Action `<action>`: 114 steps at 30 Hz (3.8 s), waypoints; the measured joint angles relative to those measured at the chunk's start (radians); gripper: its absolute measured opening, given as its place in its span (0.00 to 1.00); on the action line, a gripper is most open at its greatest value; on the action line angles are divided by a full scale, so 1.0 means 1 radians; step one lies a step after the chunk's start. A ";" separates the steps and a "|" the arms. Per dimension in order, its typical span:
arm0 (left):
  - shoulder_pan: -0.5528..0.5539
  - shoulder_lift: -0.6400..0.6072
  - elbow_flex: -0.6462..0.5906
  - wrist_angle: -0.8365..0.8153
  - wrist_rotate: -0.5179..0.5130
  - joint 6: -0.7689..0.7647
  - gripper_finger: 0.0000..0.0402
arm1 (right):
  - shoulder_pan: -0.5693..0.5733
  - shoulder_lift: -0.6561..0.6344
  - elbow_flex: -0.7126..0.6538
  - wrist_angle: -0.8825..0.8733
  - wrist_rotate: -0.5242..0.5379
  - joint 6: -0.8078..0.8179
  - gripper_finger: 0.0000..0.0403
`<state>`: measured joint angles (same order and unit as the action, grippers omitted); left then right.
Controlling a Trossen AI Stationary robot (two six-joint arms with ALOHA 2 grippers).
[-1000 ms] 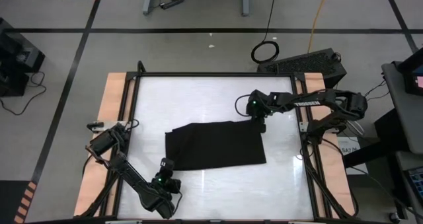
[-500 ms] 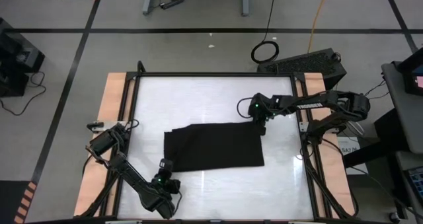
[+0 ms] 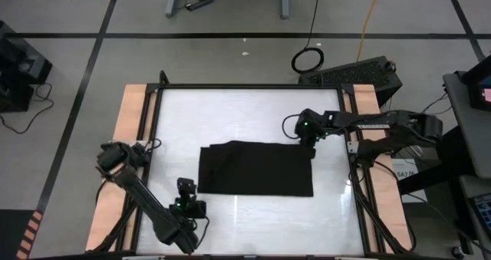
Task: Roll towel
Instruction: Roll the towel
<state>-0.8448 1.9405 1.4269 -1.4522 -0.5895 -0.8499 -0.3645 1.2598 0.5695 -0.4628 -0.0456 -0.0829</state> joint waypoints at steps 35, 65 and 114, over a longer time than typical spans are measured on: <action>1.025 -0.540 -0.651 0.924 0.487 0.554 0.44 | 0.369 -0.048 0.004 0.093 -0.077 0.046 0.36; 1.114 -0.352 -0.649 1.003 0.722 0.753 0.03 | 0.413 -0.048 0.004 0.086 -0.031 0.075 0.35; 0.946 -0.492 -0.402 0.288 0.863 0.584 0.02 | 0.491 0.141 0.004 0.276 -0.087 0.052 0.38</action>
<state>0.1015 1.4481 1.0254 -1.1645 0.2731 -0.2663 0.1265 1.4004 0.5735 -0.1871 -0.1322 -0.0309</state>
